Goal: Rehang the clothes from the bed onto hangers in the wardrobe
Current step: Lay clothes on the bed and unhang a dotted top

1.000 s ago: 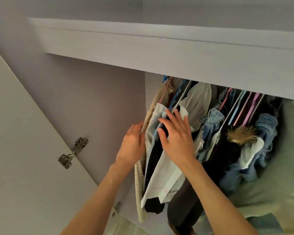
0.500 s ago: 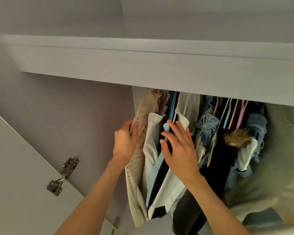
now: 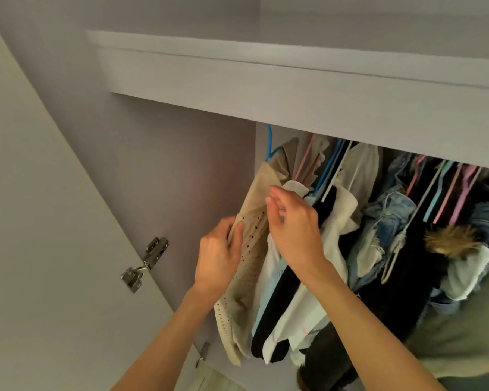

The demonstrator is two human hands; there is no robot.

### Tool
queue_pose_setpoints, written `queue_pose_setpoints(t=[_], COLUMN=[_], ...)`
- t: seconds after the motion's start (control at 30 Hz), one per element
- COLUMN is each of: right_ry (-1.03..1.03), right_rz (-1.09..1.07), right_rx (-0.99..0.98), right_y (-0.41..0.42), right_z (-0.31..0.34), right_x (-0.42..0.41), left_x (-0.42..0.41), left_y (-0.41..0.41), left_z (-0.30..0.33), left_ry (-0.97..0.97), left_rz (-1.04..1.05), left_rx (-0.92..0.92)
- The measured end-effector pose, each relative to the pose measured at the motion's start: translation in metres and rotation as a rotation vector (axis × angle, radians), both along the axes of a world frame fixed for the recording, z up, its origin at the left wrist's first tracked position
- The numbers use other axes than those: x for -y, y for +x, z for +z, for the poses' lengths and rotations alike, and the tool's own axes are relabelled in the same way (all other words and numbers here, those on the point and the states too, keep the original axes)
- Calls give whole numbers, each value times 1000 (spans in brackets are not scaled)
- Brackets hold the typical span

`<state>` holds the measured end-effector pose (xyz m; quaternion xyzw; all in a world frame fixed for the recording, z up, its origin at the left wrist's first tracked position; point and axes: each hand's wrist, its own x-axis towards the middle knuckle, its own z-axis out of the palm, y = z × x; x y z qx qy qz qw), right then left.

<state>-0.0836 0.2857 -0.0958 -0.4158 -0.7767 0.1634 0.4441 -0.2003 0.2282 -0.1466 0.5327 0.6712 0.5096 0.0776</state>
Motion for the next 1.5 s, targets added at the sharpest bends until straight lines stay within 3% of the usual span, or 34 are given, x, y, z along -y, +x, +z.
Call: queue_pose_setpoints(t=[0.1, 0.2, 0.4, 0.63, 0.83, 1.0, 1.13, 1.23, 1.33, 1.5], right_ry=[-382, -490, -536, -610, -615, -630, -580, -546, -533, -448], right_rz=[63, 40, -33, -77, 4, 199, 282, 346, 412, 622], right_rx=[72, 42, 119, 264, 249, 269, 140, 82, 95, 212], right_y=[-27, -52, -61, -12, 39, 75, 92, 100, 104, 84], right_z=[7, -1, -21, -47, -55, -74, -82, -81, -84, -83], right_x=[-10, -14, -5, 4, 27, 45, 53, 55, 55, 71], left_x=[20, 33, 40, 43, 27, 30, 56, 87, 125, 209], left_y=[-3, -8, -33, -62, -62, -59, -49, -30, -10, 19], left_z=[-6, -9, -23, -50, -57, -66, -79, -81, -79, -83], left_ry=[-20, -37, -171, -225, -321, -398, -446, -321, -275, -292], left_rz=[5, 1, -100, -135, -162, -177, -82, 50, 188, 446], left_rx=[-21, -55, -208, -291, -438, -508, -495, -468, -465, -295])
